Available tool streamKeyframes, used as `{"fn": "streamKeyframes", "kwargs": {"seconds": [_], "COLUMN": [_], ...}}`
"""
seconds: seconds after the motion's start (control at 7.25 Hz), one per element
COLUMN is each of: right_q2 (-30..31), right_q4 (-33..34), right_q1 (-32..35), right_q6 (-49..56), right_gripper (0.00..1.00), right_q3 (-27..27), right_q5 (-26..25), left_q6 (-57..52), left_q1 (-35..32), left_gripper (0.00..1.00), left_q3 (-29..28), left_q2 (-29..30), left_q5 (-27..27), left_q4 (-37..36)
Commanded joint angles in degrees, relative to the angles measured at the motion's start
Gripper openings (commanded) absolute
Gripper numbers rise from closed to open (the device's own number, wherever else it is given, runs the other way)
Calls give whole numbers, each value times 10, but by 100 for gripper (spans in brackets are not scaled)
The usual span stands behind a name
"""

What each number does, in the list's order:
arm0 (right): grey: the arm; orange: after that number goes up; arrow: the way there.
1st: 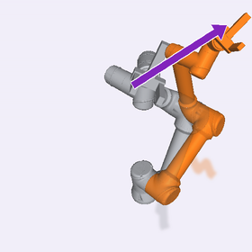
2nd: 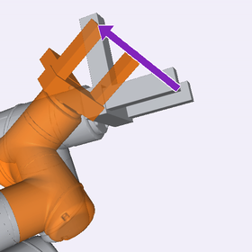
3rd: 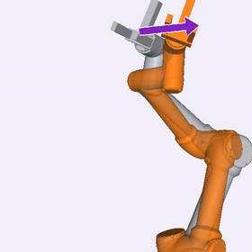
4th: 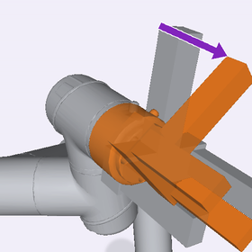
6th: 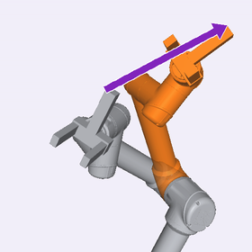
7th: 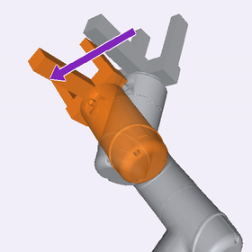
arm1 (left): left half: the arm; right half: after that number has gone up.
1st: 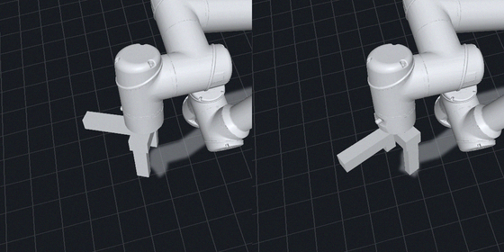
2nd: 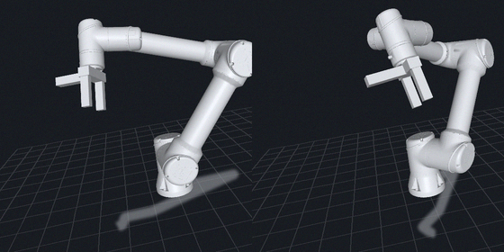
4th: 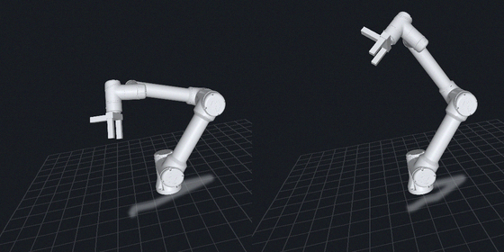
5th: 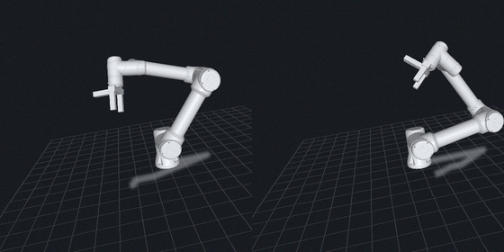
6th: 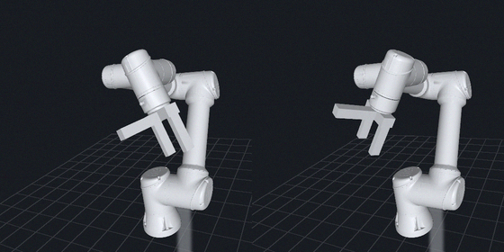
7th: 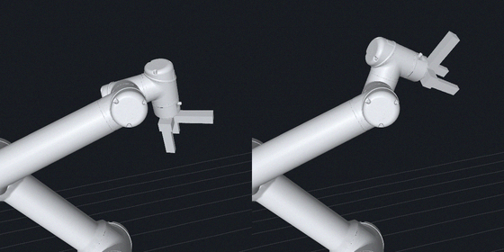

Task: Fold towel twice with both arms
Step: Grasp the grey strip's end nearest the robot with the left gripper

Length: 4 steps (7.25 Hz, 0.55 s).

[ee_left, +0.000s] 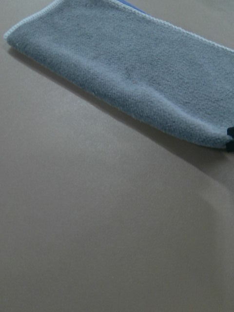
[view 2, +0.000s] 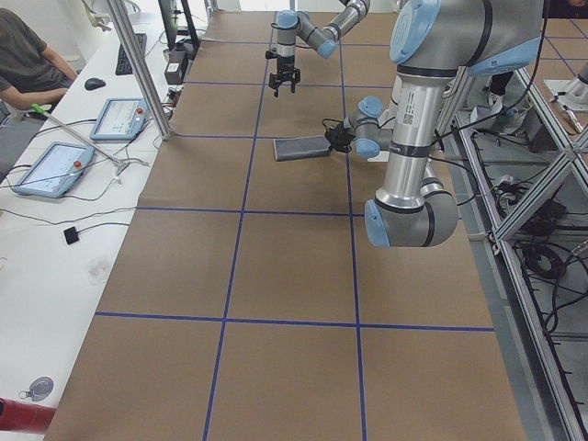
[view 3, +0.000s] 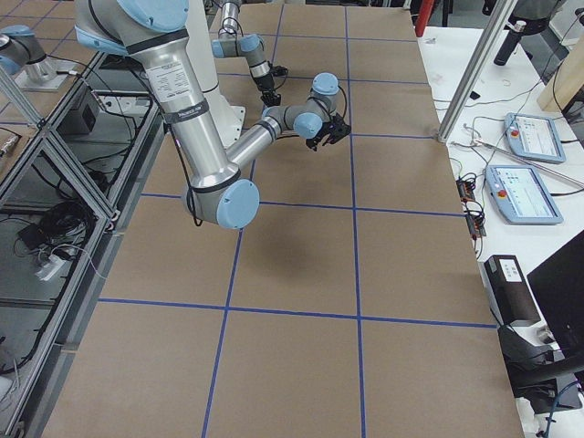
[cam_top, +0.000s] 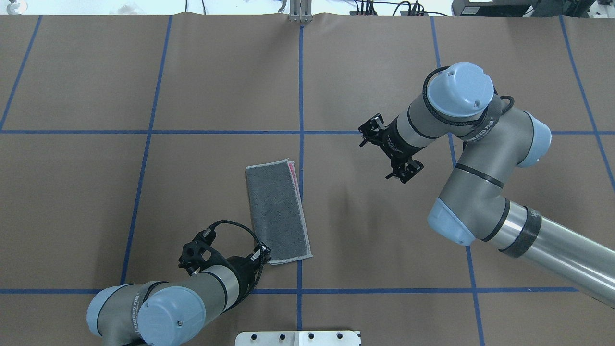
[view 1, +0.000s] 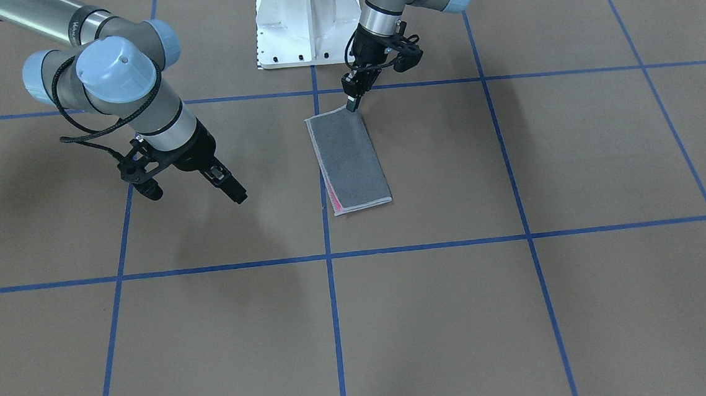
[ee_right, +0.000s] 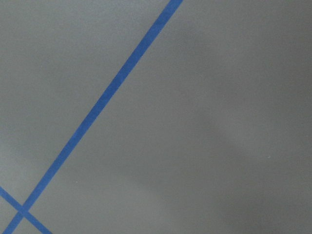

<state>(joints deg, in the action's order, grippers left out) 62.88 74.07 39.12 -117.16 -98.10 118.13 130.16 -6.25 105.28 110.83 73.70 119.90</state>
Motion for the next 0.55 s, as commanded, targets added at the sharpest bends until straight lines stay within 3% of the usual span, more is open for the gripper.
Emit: {"fn": "streamKeyframes", "kwargs": {"seconds": [0.0, 0.41], "right_q2": [0, 0], "right_q4": [1, 2], "right_q1": [0, 1], "right_q6": [0, -1], "right_gripper": [100, 100], "right_q3": [-3, -7], "right_q5": [0, 1], "left_q6": [-28, -57], "left_q1": [-4, -16], "left_gripper": [0, 0], "left_q3": [4, 15], "left_q2": [0, -9], "left_q5": [3, 24], "left_q4": [1, -1]}}
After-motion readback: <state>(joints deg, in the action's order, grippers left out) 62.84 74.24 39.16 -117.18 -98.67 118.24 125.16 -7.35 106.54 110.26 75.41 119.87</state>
